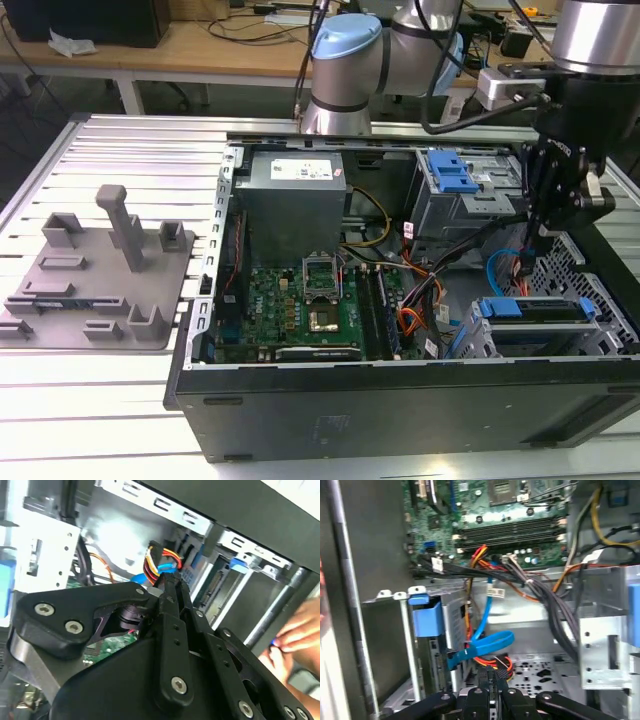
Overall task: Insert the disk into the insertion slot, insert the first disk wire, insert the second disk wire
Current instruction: 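Insert the first disk wire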
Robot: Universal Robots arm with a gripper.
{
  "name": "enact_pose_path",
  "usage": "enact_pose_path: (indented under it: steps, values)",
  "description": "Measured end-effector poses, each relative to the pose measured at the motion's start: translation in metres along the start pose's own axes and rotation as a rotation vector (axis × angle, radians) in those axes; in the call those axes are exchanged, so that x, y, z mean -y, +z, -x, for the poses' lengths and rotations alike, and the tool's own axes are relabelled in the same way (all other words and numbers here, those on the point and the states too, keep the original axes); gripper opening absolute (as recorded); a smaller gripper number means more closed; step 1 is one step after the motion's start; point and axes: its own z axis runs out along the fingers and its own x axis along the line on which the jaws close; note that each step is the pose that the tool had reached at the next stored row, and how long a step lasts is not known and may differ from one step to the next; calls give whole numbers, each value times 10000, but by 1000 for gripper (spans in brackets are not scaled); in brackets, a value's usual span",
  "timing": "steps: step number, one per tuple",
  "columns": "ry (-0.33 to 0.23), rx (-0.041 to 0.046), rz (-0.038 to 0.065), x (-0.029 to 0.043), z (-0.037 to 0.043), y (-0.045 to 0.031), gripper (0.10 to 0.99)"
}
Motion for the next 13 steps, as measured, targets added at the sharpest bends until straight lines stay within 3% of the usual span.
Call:
enact_pose_path:
  steps: [8, 11, 13]
  values:
    - [5, 253, 127, 41, -272, 38, 165]
    - [-28, 265, 351, 98, -332, 54, 165]
    - [-81, 245, 684, 181, -362, 69, 165]
